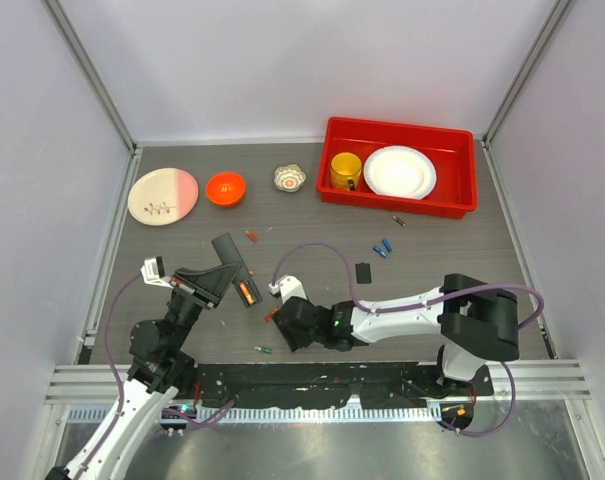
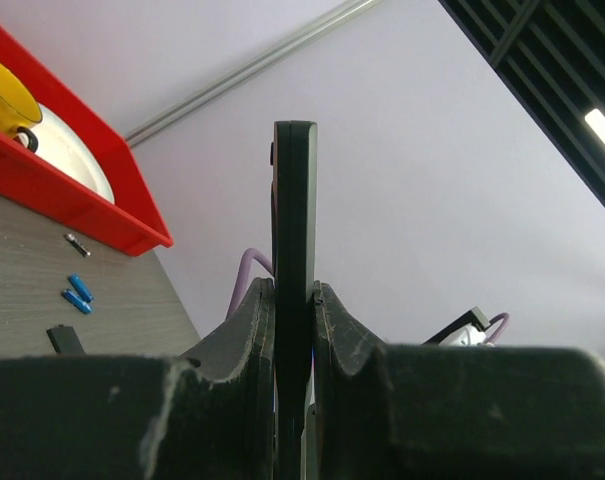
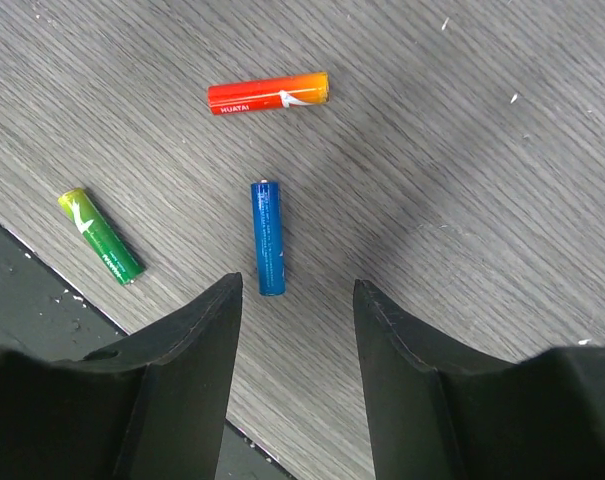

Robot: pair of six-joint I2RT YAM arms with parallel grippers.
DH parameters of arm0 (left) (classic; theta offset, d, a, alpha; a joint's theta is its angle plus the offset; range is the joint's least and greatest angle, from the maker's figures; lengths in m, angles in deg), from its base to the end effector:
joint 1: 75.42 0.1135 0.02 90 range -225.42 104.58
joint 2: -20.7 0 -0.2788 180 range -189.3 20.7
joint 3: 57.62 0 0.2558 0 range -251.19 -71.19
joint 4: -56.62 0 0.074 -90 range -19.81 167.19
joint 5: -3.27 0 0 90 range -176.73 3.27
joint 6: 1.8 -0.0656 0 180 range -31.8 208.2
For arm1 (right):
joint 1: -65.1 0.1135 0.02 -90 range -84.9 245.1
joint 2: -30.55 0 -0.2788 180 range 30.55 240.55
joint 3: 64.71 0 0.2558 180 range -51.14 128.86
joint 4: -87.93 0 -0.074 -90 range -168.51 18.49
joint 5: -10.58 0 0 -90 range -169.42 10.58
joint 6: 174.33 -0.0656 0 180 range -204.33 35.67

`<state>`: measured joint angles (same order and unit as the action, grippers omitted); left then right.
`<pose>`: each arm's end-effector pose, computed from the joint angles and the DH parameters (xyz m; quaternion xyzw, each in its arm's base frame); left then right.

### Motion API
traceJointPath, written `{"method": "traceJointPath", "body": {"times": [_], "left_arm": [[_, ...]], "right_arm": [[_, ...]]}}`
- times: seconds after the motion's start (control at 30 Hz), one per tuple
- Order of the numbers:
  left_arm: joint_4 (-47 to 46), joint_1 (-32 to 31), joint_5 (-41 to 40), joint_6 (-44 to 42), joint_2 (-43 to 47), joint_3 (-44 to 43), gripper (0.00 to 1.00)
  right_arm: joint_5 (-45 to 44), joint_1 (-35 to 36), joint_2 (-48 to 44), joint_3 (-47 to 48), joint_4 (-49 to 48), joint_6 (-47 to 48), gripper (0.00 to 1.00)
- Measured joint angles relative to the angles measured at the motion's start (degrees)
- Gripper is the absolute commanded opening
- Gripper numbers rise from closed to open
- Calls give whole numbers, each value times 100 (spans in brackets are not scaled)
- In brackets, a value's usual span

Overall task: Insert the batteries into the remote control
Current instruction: Pick up the battery from the center of the board.

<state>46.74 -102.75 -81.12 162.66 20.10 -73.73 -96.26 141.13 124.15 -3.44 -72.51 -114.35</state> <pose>0.0979 -0.0578 0.2445 -0.1755 0.5058 -0.6716 0.5122 0.1001 0.3235 0.1473 -0.3214 0.8793 0.1748 0.3048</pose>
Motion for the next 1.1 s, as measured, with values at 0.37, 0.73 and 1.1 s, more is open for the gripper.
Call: {"method": "traceJointPath", "body": {"times": [0.37, 0.73, 1.1], "left_arm": [[168, 0, -131, -20, 0, 0, 0], [269, 0, -177, -103, 0, 0, 0], [256, 0, -192, -129, -13, 0, 0]], "right_arm": [[-7, 37, 254, 203, -7, 114, 35], [-424, 68, 382, 343, 195, 59, 10], [-874, -476, -282, -223, 754, -330, 1]]}}
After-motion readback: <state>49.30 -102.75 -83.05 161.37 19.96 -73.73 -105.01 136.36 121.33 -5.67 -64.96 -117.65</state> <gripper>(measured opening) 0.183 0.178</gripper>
